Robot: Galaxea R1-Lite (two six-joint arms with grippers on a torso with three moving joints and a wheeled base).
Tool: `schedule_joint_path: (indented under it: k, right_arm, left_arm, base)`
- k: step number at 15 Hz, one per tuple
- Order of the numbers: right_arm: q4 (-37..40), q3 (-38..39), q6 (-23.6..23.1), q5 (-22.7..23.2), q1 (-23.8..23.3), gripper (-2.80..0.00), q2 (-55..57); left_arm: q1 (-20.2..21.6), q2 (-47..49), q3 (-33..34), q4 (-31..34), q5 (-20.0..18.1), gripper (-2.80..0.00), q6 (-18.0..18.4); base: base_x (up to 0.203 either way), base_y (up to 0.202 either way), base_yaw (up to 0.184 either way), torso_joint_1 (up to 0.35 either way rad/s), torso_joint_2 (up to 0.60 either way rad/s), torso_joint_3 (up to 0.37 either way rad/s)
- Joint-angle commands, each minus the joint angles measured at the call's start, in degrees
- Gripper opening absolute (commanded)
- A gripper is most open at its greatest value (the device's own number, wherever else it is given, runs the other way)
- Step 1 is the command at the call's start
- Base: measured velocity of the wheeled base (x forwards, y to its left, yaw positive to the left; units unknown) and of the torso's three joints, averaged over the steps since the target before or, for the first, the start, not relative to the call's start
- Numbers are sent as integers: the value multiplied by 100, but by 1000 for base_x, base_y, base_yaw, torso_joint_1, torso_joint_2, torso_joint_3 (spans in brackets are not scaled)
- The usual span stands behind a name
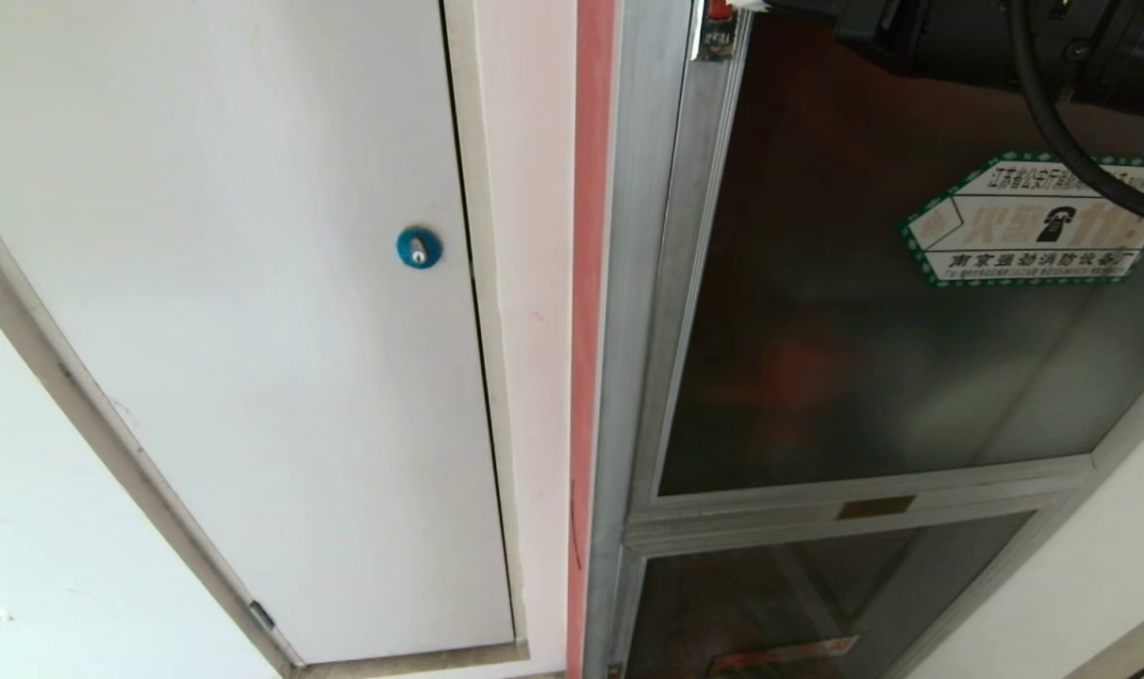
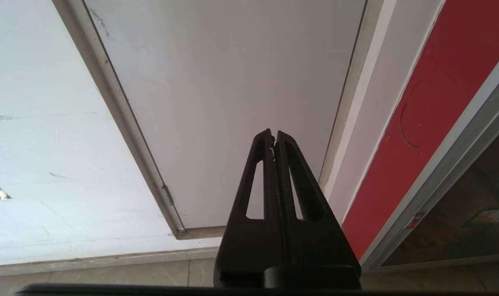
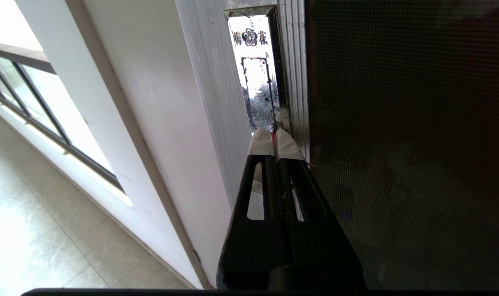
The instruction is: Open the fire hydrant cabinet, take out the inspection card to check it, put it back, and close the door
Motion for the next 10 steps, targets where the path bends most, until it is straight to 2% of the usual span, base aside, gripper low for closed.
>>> schedule_joint_path:
  k: [1, 6, 10]
  right_arm:
    - [-2, 4, 2, 12, 46, -280, -68]
    - [7, 40, 9, 4, 273, -280, -227]
    - [-2, 34, 10, -60, 265, -280, -175]
  left_arm:
    - [0, -3, 0, 0, 0, -280, 0]
    - [0, 5, 0, 0, 0, -280, 0]
    - [-8, 5, 0, 0, 0, -280, 0]
  base:
    - [0, 0, 0, 0, 0, 0]
    - [0, 0, 0, 0, 0, 0]
    - [0, 0, 0, 0, 0, 0]
